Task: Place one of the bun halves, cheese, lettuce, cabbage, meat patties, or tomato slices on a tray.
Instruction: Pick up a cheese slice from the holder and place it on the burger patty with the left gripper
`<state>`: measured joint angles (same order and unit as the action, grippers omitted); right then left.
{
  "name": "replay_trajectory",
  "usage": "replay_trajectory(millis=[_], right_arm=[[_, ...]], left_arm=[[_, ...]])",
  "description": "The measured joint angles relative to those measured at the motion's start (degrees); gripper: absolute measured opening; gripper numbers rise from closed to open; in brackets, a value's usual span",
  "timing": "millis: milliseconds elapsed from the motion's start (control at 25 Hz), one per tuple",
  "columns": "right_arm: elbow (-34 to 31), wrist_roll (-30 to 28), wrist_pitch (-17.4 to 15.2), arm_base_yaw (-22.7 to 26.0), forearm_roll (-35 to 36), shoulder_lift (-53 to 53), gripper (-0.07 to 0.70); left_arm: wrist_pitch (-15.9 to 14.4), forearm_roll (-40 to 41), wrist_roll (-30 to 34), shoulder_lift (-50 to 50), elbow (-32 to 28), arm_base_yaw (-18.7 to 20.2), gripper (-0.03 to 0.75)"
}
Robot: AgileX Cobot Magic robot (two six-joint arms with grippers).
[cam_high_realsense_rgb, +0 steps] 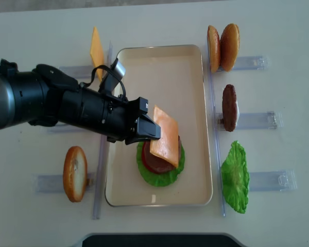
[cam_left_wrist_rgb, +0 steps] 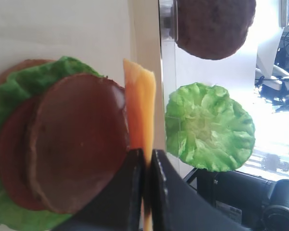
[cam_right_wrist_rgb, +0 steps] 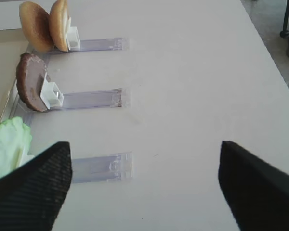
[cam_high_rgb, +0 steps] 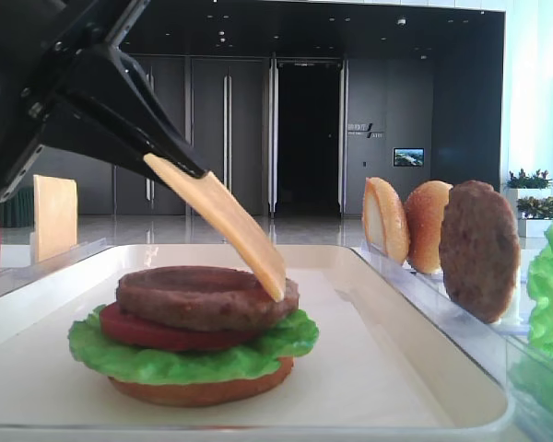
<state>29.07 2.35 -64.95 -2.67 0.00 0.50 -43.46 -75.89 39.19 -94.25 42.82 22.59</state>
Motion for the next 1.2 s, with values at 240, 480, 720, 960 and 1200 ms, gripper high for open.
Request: replay_trajectory(millis=[240,480,720,960,1200], right_arm=[[0.00,0.00,0.00,0.00,0.00,0.00,0.587],[0.00,0.00,0.00,0.00,0.00,0.00,0.587],[0.00,0.00,0.00,0.00,0.00,0.00,0.587],[0.00,0.00,0.00,0.00,0.00,0.00,0.587],[0.00,0.00,0.00,0.00,0.00,0.00,0.587]], left_arm=[[0.00,0.50,-0.07,0.00,0.00,0.00,0.020],[0.00,0.54,-0.99,0.00,0.00,0.00,0.020],[0.02,2.50,-2.89,0.00,0.00,0.00,0.115],[0.13,5.61,-6.88,0.00,0.00,0.00,0.298],[0.13,6.11,-9.35,0.00,0.00,0.00,0.424]])
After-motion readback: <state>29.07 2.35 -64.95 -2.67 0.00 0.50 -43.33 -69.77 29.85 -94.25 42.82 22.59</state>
